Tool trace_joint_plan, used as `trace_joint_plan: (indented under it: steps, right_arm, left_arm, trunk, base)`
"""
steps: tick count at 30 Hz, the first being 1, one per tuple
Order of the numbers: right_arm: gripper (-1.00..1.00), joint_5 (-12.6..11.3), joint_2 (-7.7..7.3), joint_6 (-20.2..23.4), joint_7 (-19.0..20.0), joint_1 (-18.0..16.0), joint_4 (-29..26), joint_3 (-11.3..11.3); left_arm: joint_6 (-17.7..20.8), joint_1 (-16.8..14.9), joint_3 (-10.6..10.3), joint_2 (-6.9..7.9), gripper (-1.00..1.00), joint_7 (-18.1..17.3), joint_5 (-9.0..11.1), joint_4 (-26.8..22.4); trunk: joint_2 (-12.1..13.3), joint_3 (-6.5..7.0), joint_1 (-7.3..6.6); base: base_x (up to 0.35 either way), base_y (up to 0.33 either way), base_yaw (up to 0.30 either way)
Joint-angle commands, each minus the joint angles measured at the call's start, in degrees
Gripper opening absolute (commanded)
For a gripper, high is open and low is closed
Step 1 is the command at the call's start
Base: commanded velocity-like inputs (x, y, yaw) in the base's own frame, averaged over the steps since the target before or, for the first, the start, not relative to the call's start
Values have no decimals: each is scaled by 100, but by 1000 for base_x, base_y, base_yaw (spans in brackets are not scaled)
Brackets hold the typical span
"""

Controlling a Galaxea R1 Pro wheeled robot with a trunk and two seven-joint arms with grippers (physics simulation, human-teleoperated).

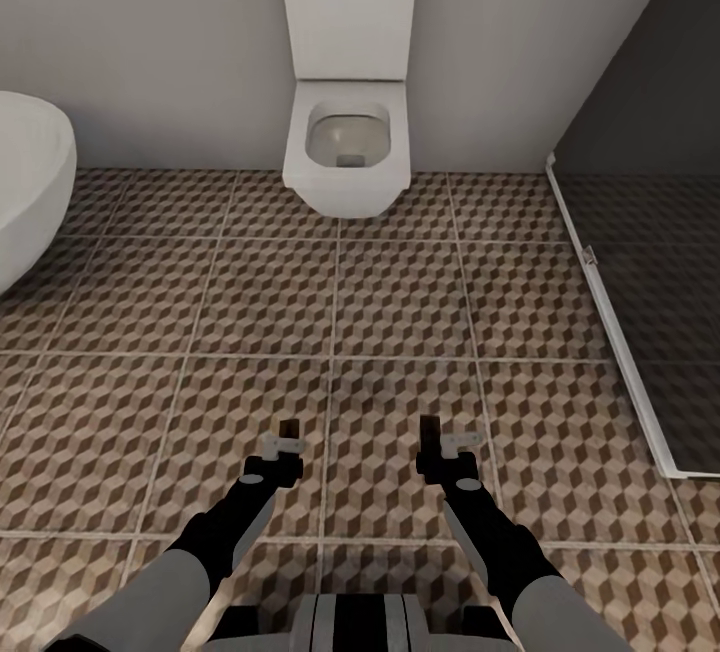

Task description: Take the four mousetraps from the cabinet in the bathroom and place them on the bathroom floor. Make sure all four end up on the same floor surface, and ensure that at least two of them are either under or directly next to the same bathroom sink.

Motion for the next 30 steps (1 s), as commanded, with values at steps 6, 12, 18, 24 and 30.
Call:
trace_joint_plan:
  steps: [6,12,18,24,30]
  right_arm:
    - [-100,-64,-12,-73,-29,-2,-9,135]
    - [-100,-64,-20,-293,-35,-2,-9,304]
    - [-100,-64,-6,-317,-53,-2,-9,323]
    - [-100,-64,-5,-319,-59,-2,-9,324]
    - [-100,-64,-5,-319,-59,-2,-9,325]
  left_arm:
    - [27,-2,-45,8,-100,53,49,-16]
    - [27,-2,-45,11,-100,53,49,-16]
    - [27,-2,-45,10,-100,53,49,-16]
    - [27,-2,-45,12,-100,53,49,-16]
    - [27,-2,-45,10,-100,53,49,-16]
  trunk:
    - [-1,-26,-1]
    - [-1,-29,-1]
    - [-122,-83,65]
    - [-362,-192,197]
    - [-603,-334,329]
  base:
    - [0,0,0]
    - [0,0,0]
    - [0,0,0]
    - [0,0,0]
    - [0,0,0]
